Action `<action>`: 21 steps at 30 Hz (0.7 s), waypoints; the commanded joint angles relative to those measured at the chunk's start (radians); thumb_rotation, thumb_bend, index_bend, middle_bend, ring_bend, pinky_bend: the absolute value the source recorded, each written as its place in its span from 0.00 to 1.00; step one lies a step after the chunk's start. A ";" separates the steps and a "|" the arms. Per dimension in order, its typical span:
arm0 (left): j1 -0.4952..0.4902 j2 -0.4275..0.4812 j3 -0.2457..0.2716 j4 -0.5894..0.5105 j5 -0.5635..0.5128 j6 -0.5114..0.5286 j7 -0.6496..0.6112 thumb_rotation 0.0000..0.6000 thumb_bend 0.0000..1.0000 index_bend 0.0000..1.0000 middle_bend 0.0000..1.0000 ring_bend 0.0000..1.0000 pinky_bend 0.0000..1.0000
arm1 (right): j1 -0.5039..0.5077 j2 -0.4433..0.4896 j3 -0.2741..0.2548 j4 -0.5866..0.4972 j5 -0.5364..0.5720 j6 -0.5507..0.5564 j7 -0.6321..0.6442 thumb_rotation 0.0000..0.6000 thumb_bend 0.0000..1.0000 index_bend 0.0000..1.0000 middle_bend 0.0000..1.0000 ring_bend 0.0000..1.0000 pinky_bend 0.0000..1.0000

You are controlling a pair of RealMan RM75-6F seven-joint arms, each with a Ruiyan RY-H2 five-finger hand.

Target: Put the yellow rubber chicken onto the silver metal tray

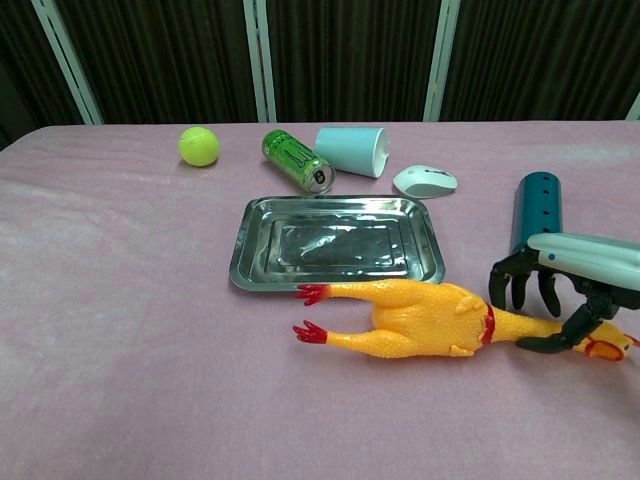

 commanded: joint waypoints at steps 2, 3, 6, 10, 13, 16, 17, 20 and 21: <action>0.002 0.001 0.002 -0.001 0.000 0.001 0.001 1.00 0.07 0.00 0.00 0.00 0.00 | 0.001 0.005 -0.010 0.005 -0.017 0.012 0.024 1.00 0.59 0.61 0.50 0.50 0.68; 0.002 0.001 0.001 -0.002 0.000 0.003 0.001 1.00 0.07 0.00 0.00 0.00 0.00 | 0.001 0.007 -0.012 0.006 -0.020 0.014 0.030 1.00 0.62 0.62 0.52 0.52 0.69; 0.002 0.001 0.001 -0.004 0.001 0.005 0.003 1.00 0.07 0.00 0.00 0.00 0.00 | 0.002 0.008 -0.014 0.007 -0.025 0.018 0.041 1.00 0.71 0.66 0.55 0.54 0.73; 0.000 0.002 0.002 -0.007 0.007 0.006 0.008 1.00 0.07 0.00 0.00 0.00 0.00 | 0.001 0.012 -0.018 0.012 -0.038 0.034 0.070 1.00 0.79 0.72 0.58 0.58 0.77; -0.003 0.003 0.003 -0.013 0.014 0.004 0.014 1.00 0.07 0.01 0.00 0.00 0.00 | 0.001 0.022 -0.022 0.010 -0.056 0.053 0.119 1.00 0.84 0.76 0.61 0.61 0.80; -0.008 0.004 0.004 -0.019 0.017 -0.003 0.018 1.00 0.07 0.01 0.00 0.00 0.00 | 0.004 0.037 -0.028 0.010 -0.076 0.067 0.165 1.00 0.88 0.81 0.63 0.64 0.83; -0.010 0.005 0.005 -0.022 0.019 -0.005 0.020 1.00 0.07 0.01 0.00 0.00 0.00 | 0.005 0.042 -0.031 0.011 -0.084 0.073 0.182 1.00 0.89 0.82 0.64 0.64 0.83; -0.023 0.006 0.010 -0.036 0.035 -0.022 0.023 1.00 0.07 0.01 0.00 0.00 0.00 | -0.001 0.066 -0.038 0.006 -0.102 0.103 0.257 1.00 0.92 0.86 0.66 0.67 0.86; -0.027 0.008 0.010 -0.040 0.037 -0.029 0.022 1.00 0.07 0.01 0.00 0.00 0.00 | -0.001 0.074 -0.041 0.004 -0.109 0.109 0.281 1.00 0.93 0.87 0.66 0.67 0.86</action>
